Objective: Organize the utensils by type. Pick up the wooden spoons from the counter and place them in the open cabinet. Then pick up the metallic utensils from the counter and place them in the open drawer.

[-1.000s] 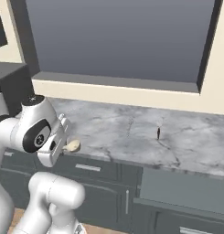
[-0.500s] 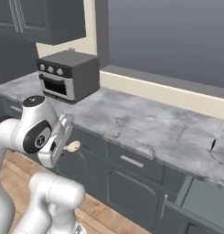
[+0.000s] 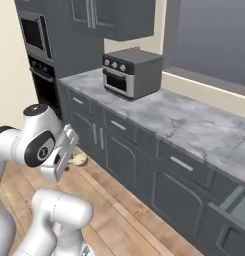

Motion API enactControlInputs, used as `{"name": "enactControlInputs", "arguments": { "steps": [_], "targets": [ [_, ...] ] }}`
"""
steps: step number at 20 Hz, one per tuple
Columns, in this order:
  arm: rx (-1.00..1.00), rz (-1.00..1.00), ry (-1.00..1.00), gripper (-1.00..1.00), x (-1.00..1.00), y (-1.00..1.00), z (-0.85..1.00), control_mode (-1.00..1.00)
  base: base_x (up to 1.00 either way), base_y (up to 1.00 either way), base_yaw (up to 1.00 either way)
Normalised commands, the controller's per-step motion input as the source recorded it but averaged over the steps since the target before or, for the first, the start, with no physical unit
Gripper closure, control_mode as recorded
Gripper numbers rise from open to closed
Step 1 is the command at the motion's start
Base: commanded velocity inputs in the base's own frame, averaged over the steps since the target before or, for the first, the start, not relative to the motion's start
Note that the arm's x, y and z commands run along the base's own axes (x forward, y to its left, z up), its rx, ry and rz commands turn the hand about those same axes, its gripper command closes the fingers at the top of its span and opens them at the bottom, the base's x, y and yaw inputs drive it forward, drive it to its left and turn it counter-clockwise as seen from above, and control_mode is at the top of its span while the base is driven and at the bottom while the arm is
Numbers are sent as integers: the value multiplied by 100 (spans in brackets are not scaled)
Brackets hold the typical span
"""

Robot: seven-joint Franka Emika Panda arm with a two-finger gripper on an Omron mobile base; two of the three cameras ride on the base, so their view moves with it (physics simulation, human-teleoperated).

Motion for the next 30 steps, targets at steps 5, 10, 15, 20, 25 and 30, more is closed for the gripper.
{"name": "enactControlInputs", "arguments": {
  "steps": [5, 10, 15, 20, 25, 30],
  "targets": [
    [0, 0, 0, 100, 0, 0, 0, 100, -100, -35, 36],
    [0, 0, 0, 100, 0, 0, 0, 100, -100, -35, 40],
    [0, 0, 0, 100, 0, 0, 0, 100, -100, -35, 40],
    [0, 0, 0, 100, 0, 0, 0, 100, -100, -5, 43],
    [0, 0, 0, 100, 0, 0, 0, 100, -100, 1, 45],
    [0, 0, 0, 100, 0, 0, 0, 100, -77, 51, 24]
  ]
}}
